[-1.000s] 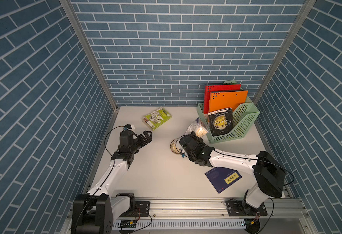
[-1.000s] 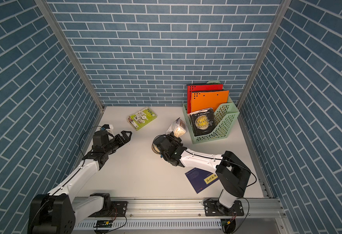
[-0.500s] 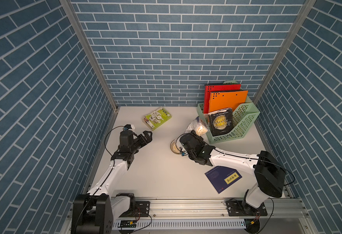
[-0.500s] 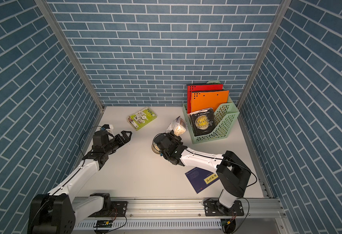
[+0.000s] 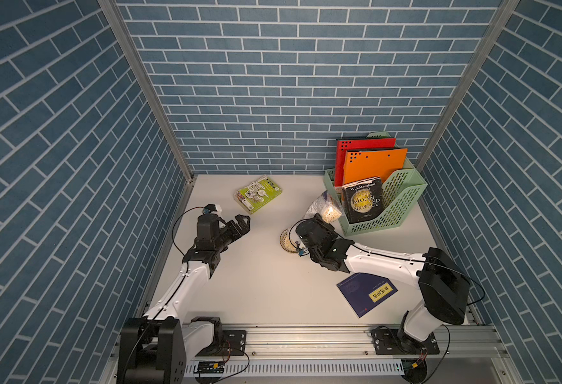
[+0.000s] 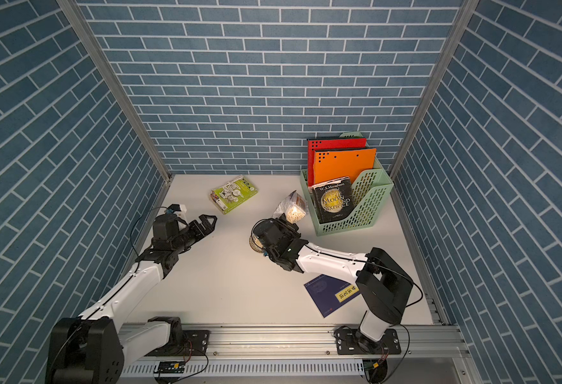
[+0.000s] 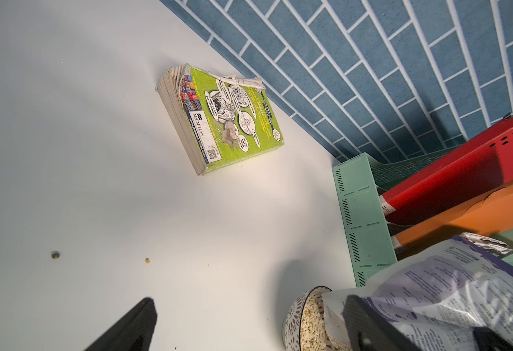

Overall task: Pour the oats into the breakfast bowl
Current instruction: Pour the oats into the bowl.

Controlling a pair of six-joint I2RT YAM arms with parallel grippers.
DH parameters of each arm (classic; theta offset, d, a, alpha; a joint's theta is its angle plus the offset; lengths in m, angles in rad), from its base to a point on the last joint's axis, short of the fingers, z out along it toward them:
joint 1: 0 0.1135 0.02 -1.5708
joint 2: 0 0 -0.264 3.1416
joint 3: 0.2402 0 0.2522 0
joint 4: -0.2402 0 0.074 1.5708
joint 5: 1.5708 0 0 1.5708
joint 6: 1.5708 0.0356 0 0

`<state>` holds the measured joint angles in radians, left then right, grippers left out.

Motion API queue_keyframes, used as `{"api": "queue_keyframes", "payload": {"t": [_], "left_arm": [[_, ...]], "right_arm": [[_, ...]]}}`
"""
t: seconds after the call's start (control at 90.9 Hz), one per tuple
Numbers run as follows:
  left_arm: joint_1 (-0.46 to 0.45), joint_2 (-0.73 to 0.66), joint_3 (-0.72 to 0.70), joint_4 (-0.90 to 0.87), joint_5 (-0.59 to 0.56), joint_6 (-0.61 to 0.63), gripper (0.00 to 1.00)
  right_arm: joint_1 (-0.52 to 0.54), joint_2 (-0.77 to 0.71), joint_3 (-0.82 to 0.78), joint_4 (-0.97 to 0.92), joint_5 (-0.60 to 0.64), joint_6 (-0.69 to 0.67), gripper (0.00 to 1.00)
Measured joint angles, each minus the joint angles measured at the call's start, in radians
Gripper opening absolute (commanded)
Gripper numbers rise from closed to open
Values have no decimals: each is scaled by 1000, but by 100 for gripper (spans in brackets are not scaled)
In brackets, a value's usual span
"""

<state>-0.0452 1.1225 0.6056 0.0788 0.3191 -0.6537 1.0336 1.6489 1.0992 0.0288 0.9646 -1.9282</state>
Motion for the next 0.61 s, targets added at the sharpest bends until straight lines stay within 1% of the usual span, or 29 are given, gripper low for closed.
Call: {"api": "queue_keyframes", "payload": {"t": [0.198, 0.385, 0.605], "left_arm": [[0, 0, 2, -1, 0, 0, 99], [0, 0, 2, -5, 0, 0, 99], [0, 0, 2, -7, 0, 2, 100]], "right_arm": [[-5, -16, -2, 5, 5, -6, 0], [-5, -16, -48, 3, -1, -6, 0], [-11, -19, -22, 0, 0, -9, 0]]}}
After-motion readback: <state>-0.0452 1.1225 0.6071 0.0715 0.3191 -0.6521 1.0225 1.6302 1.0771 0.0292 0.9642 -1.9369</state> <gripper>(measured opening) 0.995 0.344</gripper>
